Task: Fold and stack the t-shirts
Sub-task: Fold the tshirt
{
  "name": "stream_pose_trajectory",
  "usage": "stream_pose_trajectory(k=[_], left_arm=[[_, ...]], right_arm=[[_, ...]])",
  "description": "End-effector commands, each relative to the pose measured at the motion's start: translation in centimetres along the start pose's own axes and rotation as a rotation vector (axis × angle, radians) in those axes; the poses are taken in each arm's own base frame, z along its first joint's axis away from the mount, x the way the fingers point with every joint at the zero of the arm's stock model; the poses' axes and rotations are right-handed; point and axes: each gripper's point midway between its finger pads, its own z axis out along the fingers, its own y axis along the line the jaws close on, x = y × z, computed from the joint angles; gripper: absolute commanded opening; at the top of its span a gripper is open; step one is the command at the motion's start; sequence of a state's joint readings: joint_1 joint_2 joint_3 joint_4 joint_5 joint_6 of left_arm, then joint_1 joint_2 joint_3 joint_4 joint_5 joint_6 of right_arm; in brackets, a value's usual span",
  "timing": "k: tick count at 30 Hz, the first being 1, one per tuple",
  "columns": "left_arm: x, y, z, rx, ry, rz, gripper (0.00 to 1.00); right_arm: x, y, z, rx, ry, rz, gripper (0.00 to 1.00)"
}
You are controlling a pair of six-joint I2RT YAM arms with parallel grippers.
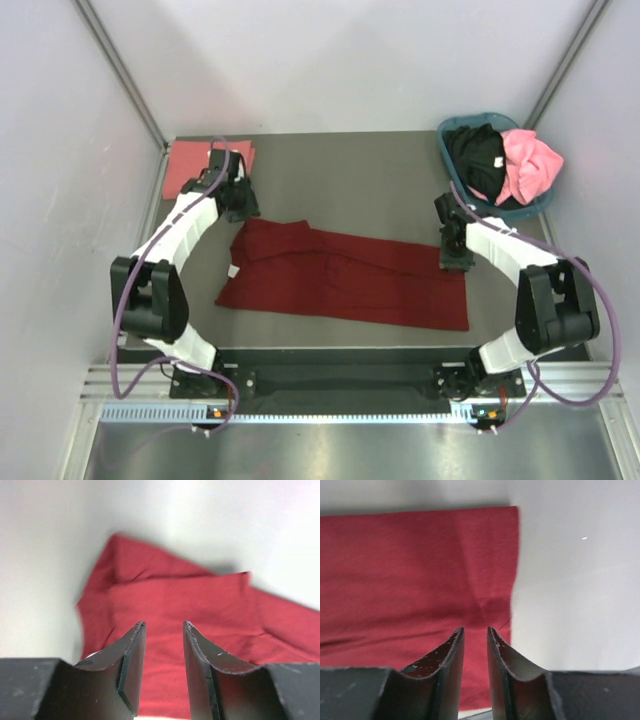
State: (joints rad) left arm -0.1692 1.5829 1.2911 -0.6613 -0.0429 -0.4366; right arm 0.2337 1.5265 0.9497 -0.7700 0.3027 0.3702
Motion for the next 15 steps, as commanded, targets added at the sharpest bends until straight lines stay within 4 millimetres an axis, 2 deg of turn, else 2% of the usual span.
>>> stream_pose_trajectory(k=[1, 2, 4, 5, 6, 7, 8, 10, 11, 12, 13, 15], left_arm=[[-1.7, -3.6, 1.7, 0.186, -0.015, 0.092, 0.41], [-1.2, -3.7, 3.0, 0.199, 0.015, 0.123, 0.41], [-1.9, -5.2, 3.5, 0.268, 0.024, 0.170, 0.40], [-1.0, -6.5, 4.3, 0.353, 0.074, 0.201, 0.40], [-1.3, -7.4, 4.4, 0.405, 0.069, 0.259, 0.40], [-0.8, -8.0, 5.4, 0.440, 0.093, 0.279, 0.40], [-1.0, -9.4, 5.1, 0.522, 0.095, 0.311, 0.40], [-1.0, -10.3, 5.7, 0.558, 0.102, 0.336, 0.40], [-0.5, -10.4, 6.8, 0.561, 0.126, 0.342, 0.40], [-1.2, -10.9, 6.9, 0.575, 0.111, 0.360, 0.40], [-0.6, -11.0, 8.1, 0.570, 0.135, 0.365, 0.41], [-0.4, -11.2, 8.8, 0.570, 0.151, 0.388, 0.41]], right_arm=[[-3.6, 2.4, -4.4, -0.163, -0.153, -0.016, 0.27], [-3.9, 2.9, -5.5, -0.199, -0.185, -0.024, 0.28], [-4.4, 4.6, -6.9, -0.272, -0.224, -0.050, 0.29], [-4.5, 5.0, -7.5, -0.293, -0.241, -0.055, 0.31], [-4.4, 5.7, -7.8, -0.324, -0.242, -0.068, 0.31], [-4.5, 6.6, -8.2, -0.347, -0.254, -0.086, 0.32], [-4.4, 7.2, -8.3, -0.364, -0.249, -0.102, 0.33], [-4.2, 8.4, -8.5, -0.381, -0.245, -0.138, 0.33], [-4.0, 8.8, -8.2, -0.381, -0.237, -0.156, 0.34], [-3.8, 9.4, -8.2, -0.384, -0.237, -0.177, 0.34], [-3.8, 9.7, -8.2, -0.386, -0.239, -0.182, 0.34], [-3.8, 10.4, -7.9, -0.395, -0.239, -0.199, 0.35]])
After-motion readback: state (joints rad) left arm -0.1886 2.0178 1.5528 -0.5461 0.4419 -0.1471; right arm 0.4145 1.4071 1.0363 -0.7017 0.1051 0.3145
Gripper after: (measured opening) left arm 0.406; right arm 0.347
